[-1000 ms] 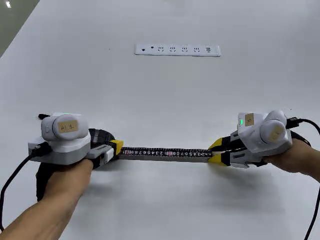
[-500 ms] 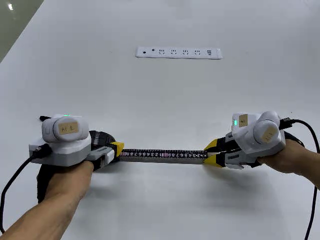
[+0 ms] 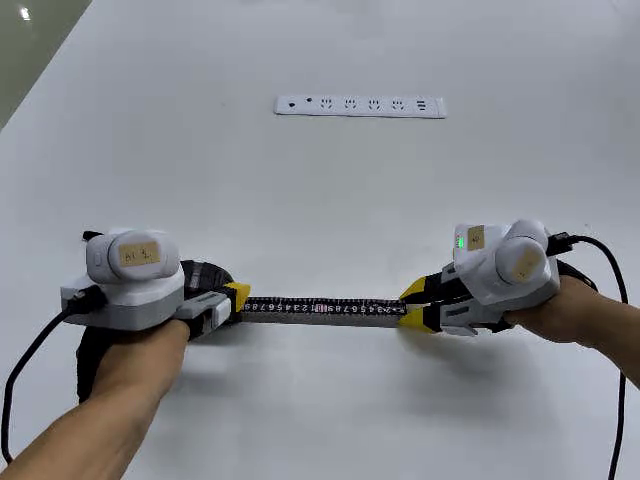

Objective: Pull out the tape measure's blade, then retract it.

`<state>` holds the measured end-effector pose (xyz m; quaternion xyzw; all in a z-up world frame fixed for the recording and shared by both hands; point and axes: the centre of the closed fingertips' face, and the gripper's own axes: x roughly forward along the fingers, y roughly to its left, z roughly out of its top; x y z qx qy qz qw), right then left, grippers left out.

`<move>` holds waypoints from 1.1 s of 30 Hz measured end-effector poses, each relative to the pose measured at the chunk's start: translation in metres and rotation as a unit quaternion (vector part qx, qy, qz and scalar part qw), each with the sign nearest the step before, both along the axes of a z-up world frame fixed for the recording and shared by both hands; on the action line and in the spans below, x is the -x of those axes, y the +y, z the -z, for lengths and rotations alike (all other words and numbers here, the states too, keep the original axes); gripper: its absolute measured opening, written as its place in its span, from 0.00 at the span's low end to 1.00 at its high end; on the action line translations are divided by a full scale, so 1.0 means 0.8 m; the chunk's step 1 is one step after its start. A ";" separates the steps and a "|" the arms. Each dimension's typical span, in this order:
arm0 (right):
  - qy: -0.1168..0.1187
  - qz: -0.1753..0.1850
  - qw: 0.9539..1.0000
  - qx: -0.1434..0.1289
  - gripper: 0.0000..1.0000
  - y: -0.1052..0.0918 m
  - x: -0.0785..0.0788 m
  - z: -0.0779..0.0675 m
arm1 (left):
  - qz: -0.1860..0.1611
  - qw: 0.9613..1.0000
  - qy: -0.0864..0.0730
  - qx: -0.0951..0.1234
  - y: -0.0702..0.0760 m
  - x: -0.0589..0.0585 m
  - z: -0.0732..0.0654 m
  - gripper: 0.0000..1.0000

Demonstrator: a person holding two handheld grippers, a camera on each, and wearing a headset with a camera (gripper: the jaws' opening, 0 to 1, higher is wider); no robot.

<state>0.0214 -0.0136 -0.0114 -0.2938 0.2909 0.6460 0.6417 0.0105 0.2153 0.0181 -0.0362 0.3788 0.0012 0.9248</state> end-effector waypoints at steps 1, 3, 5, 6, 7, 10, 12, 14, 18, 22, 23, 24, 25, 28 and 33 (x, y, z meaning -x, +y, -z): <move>0.000 0.000 1.000 -0.001 0.08 0.001 0.000 0.000 | 0.000 1.000 0.000 0.000 0.000 0.000 0.000 0.58; 0.001 0.000 1.000 -0.001 0.08 0.004 0.000 0.000 | 0.000 1.000 0.000 0.000 0.000 0.000 0.000 0.58; 0.000 -0.002 1.000 -0.002 0.08 0.006 0.000 0.000 | 0.000 1.000 0.000 0.001 0.000 0.000 0.000 0.58; 0.000 -0.002 1.000 -0.002 0.08 0.007 0.000 0.000 | -0.001 1.000 0.000 0.001 0.000 0.000 0.000 0.58; 0.000 -0.002 1.000 -0.002 0.08 0.007 0.000 0.000 | -0.001 1.000 0.000 0.002 0.000 0.000 0.000 0.58; 0.000 -0.002 1.000 -0.003 0.08 0.010 0.000 -0.001 | -0.001 1.000 0.000 0.002 0.000 0.000 0.000 0.58; 0.001 -0.002 1.000 -0.004 0.08 0.011 0.000 -0.001 | -0.001 1.000 0.000 0.002 0.000 0.000 0.000 0.58; 0.001 -0.002 1.000 -0.004 0.08 0.012 0.001 -0.001 | -0.001 1.000 0.000 0.002 0.000 0.000 0.000 0.58; 0.002 -0.002 1.000 -0.005 0.08 0.016 0.001 -0.001 | -0.001 1.000 0.000 0.003 0.000 -0.001 0.000 0.58; 0.005 -0.003 1.000 -0.008 0.08 0.020 0.002 -0.001 | 0.001 1.000 0.001 0.003 0.001 -0.001 0.000 0.58; 0.004 -0.003 1.000 -0.008 0.08 0.021 0.002 0.000 | 0.001 1.000 0.001 0.003 0.001 -0.001 0.001 0.58; 0.004 -0.004 1.000 -0.008 0.08 0.022 0.002 0.000 | 0.000 1.000 0.001 0.004 0.001 -0.001 0.001 0.58; 0.004 -0.003 1.000 -0.008 0.08 0.023 0.002 -0.001 | 0.000 1.000 0.001 0.004 0.001 -0.001 0.001 0.58; 0.004 -0.004 1.000 -0.009 0.08 0.027 0.002 0.000 | 0.000 1.000 0.002 0.004 0.001 -0.001 0.001 0.58; 0.004 -0.005 1.000 -0.010 0.09 0.031 0.002 0.000 | 0.001 1.000 0.001 0.004 0.001 -0.001 0.001 0.58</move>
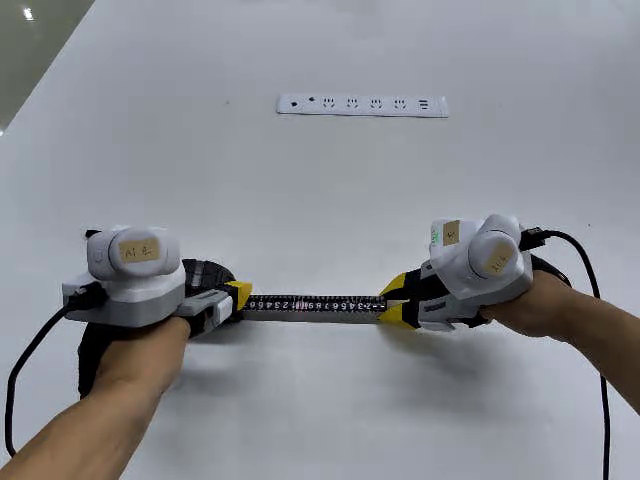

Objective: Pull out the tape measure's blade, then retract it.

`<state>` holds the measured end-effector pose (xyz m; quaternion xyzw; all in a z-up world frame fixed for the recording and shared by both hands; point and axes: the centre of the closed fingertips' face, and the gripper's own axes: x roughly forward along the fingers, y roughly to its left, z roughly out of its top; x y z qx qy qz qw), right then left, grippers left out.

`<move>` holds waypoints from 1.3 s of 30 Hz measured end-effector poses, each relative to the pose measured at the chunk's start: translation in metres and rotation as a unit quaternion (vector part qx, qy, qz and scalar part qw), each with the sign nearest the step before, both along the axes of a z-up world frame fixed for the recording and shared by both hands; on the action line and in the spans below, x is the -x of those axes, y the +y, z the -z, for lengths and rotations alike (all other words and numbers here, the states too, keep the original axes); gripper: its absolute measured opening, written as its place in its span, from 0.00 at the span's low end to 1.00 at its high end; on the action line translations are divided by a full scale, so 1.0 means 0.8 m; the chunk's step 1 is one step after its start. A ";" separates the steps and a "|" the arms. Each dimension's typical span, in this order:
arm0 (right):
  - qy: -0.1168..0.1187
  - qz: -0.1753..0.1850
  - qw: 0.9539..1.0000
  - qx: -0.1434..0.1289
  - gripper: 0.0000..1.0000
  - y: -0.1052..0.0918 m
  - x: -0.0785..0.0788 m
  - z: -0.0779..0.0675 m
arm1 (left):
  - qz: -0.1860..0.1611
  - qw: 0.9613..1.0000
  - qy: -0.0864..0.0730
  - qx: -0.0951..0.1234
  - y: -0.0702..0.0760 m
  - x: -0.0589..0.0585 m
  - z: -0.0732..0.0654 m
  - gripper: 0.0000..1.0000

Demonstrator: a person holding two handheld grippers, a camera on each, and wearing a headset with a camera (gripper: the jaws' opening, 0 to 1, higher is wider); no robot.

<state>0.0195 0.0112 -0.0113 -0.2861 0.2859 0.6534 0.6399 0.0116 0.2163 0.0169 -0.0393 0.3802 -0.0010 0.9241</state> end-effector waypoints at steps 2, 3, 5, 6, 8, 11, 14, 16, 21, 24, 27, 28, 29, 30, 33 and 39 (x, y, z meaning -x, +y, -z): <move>0.001 0.000 1.000 -0.002 0.09 0.002 0.000 0.000 | 0.000 1.000 0.000 0.001 0.000 0.000 0.000 0.58; 0.002 0.000 1.000 -0.002 0.09 0.004 0.000 0.000 | 0.000 1.000 0.000 0.000 0.000 0.000 0.000 0.58; 0.003 -0.001 1.000 -0.003 0.09 0.006 0.001 0.000 | 0.000 1.000 0.000 0.000 0.000 0.000 0.000 0.58; 0.003 -0.001 1.000 -0.003 0.09 0.007 0.001 0.000 | 0.000 1.000 0.000 0.001 0.000 0.000 0.000 0.58; 0.004 -0.001 1.000 -0.005 0.09 0.010 0.002 0.000 | 0.000 1.000 0.001 0.001 0.000 0.000 0.000 0.58; 0.005 -0.002 1.000 -0.007 0.09 0.015 0.002 0.000 | 0.000 1.000 0.001 0.001 0.000 0.000 0.000 0.58; 0.006 -0.002 1.000 -0.008 0.09 0.018 0.002 0.000 | 0.000 1.000 0.000 0.002 0.001 0.000 0.000 0.58; 0.006 -0.002 1.000 -0.010 0.09 0.022 0.002 0.000 | -0.001 1.000 0.000 0.003 0.001 0.000 0.000 0.58; 0.007 -0.004 1.000 -0.012 0.09 0.029 0.002 0.000 | -0.001 1.000 0.001 0.002 0.001 0.000 0.001 0.58; 0.008 -0.004 1.000 -0.014 0.09 0.034 0.003 0.001 | 0.000 1.000 0.000 0.002 0.001 0.000 0.000 0.58; 0.008 -0.006 1.000 -0.016 0.09 0.039 0.004 0.001 | -0.001 1.000 0.000 0.003 0.001 0.000 0.000 0.58; 0.008 -0.006 1.000 -0.016 0.09 0.041 0.004 0.001 | -0.001 1.000 0.000 0.003 0.001 0.000 0.000 0.58; 0.008 -0.007 1.000 -0.017 0.09 0.043 0.004 0.001 | -0.002 1.000 0.000 0.004 0.001 0.001 0.000 0.58; 0.009 -0.007 1.000 -0.019 0.09 0.045 0.005 0.000 | -0.002 1.000 0.000 0.004 0.001 0.001 0.000 0.58; 0.009 -0.008 1.000 -0.020 0.09 0.051 0.005 0.000 | -0.002 1.000 0.000 0.005 0.001 0.001 0.000 0.58; 0.009 -0.009 1.000 -0.024 0.09 0.061 0.006 -0.001 | -0.003 1.000 0.000 0.007 0.001 0.001 -0.001 0.58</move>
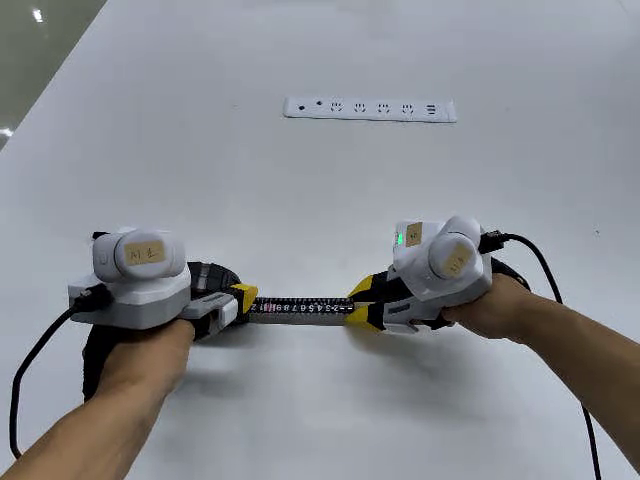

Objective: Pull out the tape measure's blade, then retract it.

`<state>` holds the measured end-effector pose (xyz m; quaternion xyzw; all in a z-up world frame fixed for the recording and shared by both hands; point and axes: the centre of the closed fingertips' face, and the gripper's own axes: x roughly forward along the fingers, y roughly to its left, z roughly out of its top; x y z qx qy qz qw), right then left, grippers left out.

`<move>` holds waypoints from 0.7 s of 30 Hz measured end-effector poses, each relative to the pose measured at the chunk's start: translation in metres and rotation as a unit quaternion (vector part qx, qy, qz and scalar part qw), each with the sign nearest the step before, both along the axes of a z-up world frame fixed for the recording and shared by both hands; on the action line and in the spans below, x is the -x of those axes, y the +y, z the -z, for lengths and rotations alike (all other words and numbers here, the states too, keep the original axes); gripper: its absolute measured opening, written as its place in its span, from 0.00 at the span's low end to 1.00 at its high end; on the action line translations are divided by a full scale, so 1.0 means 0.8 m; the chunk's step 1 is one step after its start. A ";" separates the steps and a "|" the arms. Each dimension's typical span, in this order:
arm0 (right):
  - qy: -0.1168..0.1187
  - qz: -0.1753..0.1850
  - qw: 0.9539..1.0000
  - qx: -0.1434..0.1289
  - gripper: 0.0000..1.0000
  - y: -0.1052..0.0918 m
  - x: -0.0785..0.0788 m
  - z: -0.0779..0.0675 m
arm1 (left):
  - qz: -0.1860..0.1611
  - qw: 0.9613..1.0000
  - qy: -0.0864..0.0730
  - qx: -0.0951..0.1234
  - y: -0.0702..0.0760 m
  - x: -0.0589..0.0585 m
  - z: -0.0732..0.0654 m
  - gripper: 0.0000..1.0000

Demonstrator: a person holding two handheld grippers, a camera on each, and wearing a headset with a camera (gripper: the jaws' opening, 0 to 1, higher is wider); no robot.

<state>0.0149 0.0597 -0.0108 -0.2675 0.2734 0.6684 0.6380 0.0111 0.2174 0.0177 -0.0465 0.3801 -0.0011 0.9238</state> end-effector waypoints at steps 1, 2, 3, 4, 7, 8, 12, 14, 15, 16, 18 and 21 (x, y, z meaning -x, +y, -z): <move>0.000 0.000 1.000 -0.001 0.09 0.002 0.000 0.000 | 0.000 1.000 0.000 0.000 0.000 0.000 0.000 0.58; 0.000 -0.001 1.000 -0.001 0.09 0.004 0.001 0.000 | 0.000 1.000 0.001 0.000 0.000 0.000 0.000 0.58; 0.000 -0.001 1.000 -0.002 0.09 0.005 0.001 0.000 | 0.000 1.000 0.001 0.000 0.000 0.000 0.000 0.58; 0.001 -0.001 1.000 -0.002 0.09 0.008 0.001 0.000 | 0.000 1.000 0.000 0.000 0.000 0.000 0.000 0.58; 0.001 -0.002 1.000 -0.003 0.09 0.013 0.002 0.000 | 0.000 1.000 0.000 0.001 0.000 0.000 0.000 0.58; 0.000 -0.003 1.000 -0.005 0.09 0.015 0.002 0.000 | 0.000 1.000 0.001 0.002 0.000 0.000 0.000 0.59; 0.001 -0.004 1.000 -0.006 0.09 0.021 0.003 0.000 | 0.000 1.000 0.001 0.001 0.000 -0.001 0.000 0.59; 0.002 -0.004 1.000 -0.008 0.09 0.025 0.003 0.000 | 0.000 1.000 0.001 0.002 0.000 -0.001 0.000 0.59; 0.002 -0.005 1.000 -0.009 0.09 0.026 0.003 0.000 | 0.000 1.000 0.002 0.003 0.001 -0.001 0.000 0.59; 0.003 -0.005 1.000 -0.009 0.09 0.028 0.003 0.000 | 0.000 1.000 0.002 0.003 0.001 -0.001 0.001 0.59; 0.003 -0.006 1.000 -0.011 0.09 0.032 0.004 0.000 | -0.001 1.000 0.002 0.003 0.001 -0.001 0.000 0.59; 0.005 -0.007 1.000 -0.013 0.09 0.036 0.004 0.001 | 0.000 1.000 0.002 0.004 0.001 0.000 0.000 0.59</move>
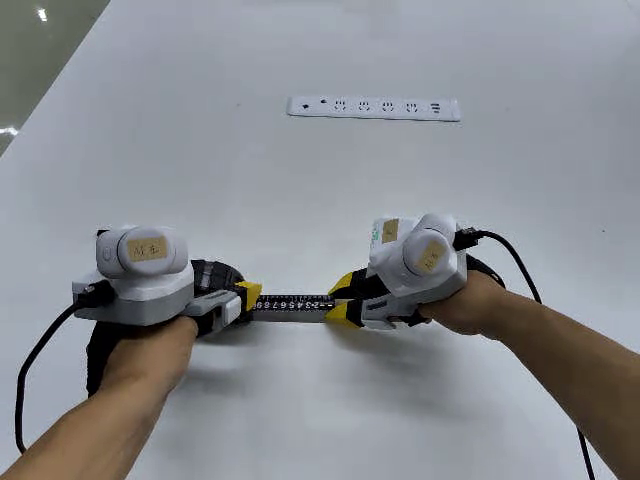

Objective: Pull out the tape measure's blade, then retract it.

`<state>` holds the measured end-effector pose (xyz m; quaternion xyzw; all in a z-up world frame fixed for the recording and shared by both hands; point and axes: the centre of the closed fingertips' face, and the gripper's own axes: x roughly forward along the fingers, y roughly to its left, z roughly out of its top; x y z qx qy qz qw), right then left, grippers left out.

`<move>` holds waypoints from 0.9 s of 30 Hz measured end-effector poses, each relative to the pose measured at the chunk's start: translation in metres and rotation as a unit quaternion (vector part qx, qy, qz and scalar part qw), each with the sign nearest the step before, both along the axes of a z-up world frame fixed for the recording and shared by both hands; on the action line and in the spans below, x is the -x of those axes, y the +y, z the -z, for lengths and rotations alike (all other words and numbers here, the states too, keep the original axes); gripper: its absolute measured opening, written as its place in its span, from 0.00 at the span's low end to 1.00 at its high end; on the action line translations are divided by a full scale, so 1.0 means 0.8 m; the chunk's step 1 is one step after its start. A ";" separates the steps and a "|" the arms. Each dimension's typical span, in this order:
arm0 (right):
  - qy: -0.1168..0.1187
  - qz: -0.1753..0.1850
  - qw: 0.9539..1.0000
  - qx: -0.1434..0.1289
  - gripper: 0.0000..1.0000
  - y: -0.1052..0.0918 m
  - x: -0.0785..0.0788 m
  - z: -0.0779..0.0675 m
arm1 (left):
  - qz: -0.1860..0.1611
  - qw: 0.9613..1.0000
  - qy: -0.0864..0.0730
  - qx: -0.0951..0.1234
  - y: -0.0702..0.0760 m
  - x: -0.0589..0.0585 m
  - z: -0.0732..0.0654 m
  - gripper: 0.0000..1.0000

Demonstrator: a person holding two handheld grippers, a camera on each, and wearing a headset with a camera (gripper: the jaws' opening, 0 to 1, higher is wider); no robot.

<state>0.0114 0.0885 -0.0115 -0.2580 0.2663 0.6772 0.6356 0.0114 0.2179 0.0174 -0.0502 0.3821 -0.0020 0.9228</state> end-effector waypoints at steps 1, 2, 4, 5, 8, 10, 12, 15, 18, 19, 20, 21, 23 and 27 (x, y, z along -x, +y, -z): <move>0.000 0.000 1.000 -0.002 0.09 0.003 0.000 0.000 | 0.000 1.000 0.000 0.001 0.000 0.000 0.000 0.59; 0.001 0.000 1.000 -0.002 0.09 0.004 0.000 0.000 | 0.000 1.000 0.000 0.001 0.000 0.000 0.000 0.59; 0.001 -0.001 1.000 -0.004 0.09 0.009 0.001 0.000 | 0.000 1.000 0.001 0.001 0.000 0.000 0.000 0.59; -0.001 -0.002 1.000 -0.004 0.09 0.011 0.001 0.000 | 0.000 1.000 0.000 0.001 0.000 0.000 0.000 0.59; -0.001 -0.002 1.000 -0.007 0.09 0.016 0.002 0.000 | 0.000 1.000 0.001 0.002 0.000 0.000 0.000 0.59; -0.001 -0.003 1.000 -0.007 0.09 0.019 0.002 0.000 | 0.000 1.000 0.001 0.002 0.000 0.000 0.000 0.59; -0.001 -0.003 1.000 -0.008 0.09 0.021 0.002 0.000 | -0.001 1.000 0.001 0.002 0.000 0.000 0.000 0.59; 0.000 -0.003 1.000 -0.010 0.09 0.027 0.004 0.001 | 0.000 1.000 0.001 0.003 0.000 0.000 0.000 0.59; 0.001 -0.004 1.000 -0.012 0.09 0.033 0.005 0.001 | 0.000 1.000 0.001 0.004 0.000 0.000 0.000 0.59; 0.001 -0.004 1.000 -0.013 0.09 0.035 0.005 0.001 | 0.000 1.000 0.001 0.004 0.000 0.000 0.000 0.59; 0.000 -0.005 1.000 -0.013 0.09 0.038 0.005 0.001 | 0.000 1.000 0.001 0.005 0.000 0.000 0.000 0.59; 0.001 -0.005 1.000 -0.014 0.09 0.040 0.006 0.001 | 0.000 1.000 0.001 0.005 0.000 0.000 0.000 0.59; -0.002 -0.007 1.000 -0.015 0.09 0.045 0.006 0.001 | -0.001 1.000 0.002 0.005 0.000 0.000 0.000 0.59; -0.003 -0.011 1.000 -0.017 0.09 0.055 0.008 0.002 | -0.002 1.000 0.002 0.006 0.000 0.000 0.000 0.59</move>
